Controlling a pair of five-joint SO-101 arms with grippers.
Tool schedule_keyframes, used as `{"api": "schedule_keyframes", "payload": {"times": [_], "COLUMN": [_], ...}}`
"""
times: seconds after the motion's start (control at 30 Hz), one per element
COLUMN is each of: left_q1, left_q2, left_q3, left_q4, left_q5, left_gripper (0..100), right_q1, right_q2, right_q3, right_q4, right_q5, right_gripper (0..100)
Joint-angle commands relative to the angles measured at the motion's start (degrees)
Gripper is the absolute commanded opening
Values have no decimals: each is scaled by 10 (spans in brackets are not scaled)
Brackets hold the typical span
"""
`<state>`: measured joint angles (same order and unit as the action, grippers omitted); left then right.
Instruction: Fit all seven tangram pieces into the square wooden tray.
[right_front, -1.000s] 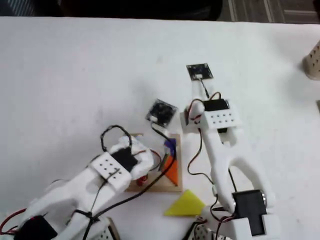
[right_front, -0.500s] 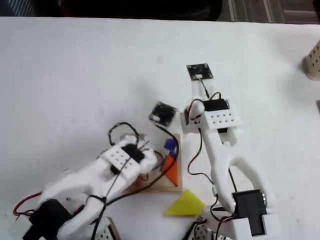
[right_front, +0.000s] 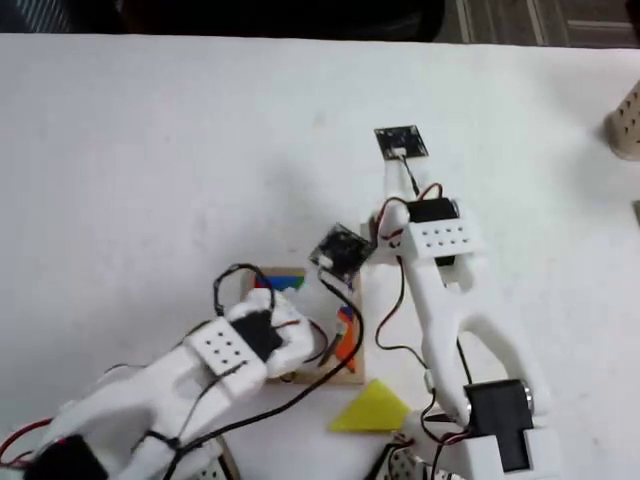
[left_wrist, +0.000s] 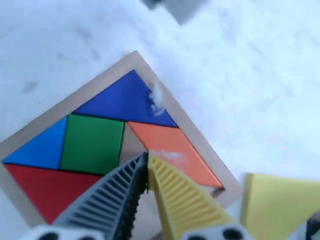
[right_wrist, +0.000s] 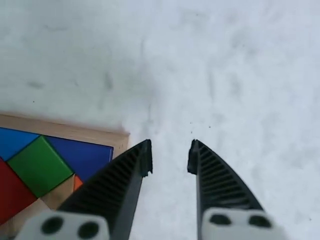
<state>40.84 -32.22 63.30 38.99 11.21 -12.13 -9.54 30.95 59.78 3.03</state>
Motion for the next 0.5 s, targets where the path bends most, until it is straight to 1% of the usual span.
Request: {"api": "schedule_keyframes", "payload": {"times": [0.0, 0.1, 0.17, 0.27, 0.47], "left_q1": [-18, -15, -15, -15, -6], "left_q2": [-50, -65, -65, -65, -63], "left_q3": [13, 44, 56, 55, 58], "left_q4": [19, 25, 33, 79, 86], "left_q5": [-7, -11, -42, -90, -93], "left_gripper": [23, 23, 23, 23, 23], "right_q1": [4, 4, 4, 4, 4], "right_q2": [-25, -25, -25, -25, -25], "right_q3": [-2, 1, 5, 6, 6], "right_q4": [-8, -8, -9, -9, -15], "right_q5": [3, 3, 3, 3, 3], "right_gripper": [120, 120, 120, 120, 120]}}
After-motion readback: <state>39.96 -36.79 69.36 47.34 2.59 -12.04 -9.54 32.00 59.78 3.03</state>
